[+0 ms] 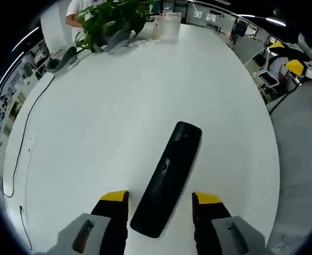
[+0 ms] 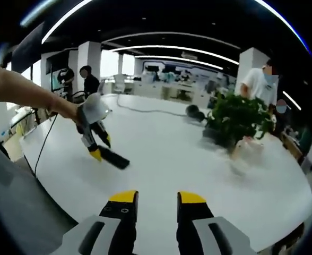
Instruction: Press the specified remote control buttons in sequence, fully releasing each button before pressing the next.
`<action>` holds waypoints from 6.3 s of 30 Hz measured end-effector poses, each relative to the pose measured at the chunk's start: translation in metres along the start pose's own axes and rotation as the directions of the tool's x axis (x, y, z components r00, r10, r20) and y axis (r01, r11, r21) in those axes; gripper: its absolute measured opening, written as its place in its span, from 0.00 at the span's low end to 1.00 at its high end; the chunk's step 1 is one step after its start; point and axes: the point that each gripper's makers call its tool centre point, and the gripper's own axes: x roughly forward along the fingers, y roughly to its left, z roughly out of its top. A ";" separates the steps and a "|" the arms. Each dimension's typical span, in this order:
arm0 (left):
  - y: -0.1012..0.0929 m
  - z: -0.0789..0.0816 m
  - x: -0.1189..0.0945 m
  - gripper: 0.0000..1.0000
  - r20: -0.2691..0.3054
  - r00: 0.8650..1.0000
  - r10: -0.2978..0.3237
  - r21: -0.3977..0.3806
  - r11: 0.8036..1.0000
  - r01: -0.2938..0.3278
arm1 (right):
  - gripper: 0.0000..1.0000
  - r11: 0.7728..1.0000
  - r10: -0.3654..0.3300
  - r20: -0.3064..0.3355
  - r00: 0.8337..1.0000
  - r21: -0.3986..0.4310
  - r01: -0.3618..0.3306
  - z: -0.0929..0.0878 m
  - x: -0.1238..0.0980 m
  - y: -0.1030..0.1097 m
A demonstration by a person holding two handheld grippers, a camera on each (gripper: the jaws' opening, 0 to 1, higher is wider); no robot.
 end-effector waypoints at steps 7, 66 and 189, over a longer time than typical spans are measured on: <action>-0.007 0.000 0.000 0.44 0.004 1.000 -0.016 0.032 0.999 0.016 | 0.24 1.000 0.012 0.001 1.000 0.017 -0.012 0.000 0.000 0.001; -0.097 -0.012 -0.007 0.25 0.125 0.991 -0.046 0.108 0.994 0.032 | 0.18 0.995 0.054 -0.100 0.993 -0.075 -0.062 -0.018 0.005 0.012; -0.168 -0.020 -0.012 0.25 0.204 0.974 -0.095 0.145 0.987 0.065 | 0.00 0.662 0.433 -0.545 0.718 -0.349 -0.664 -0.076 0.083 0.135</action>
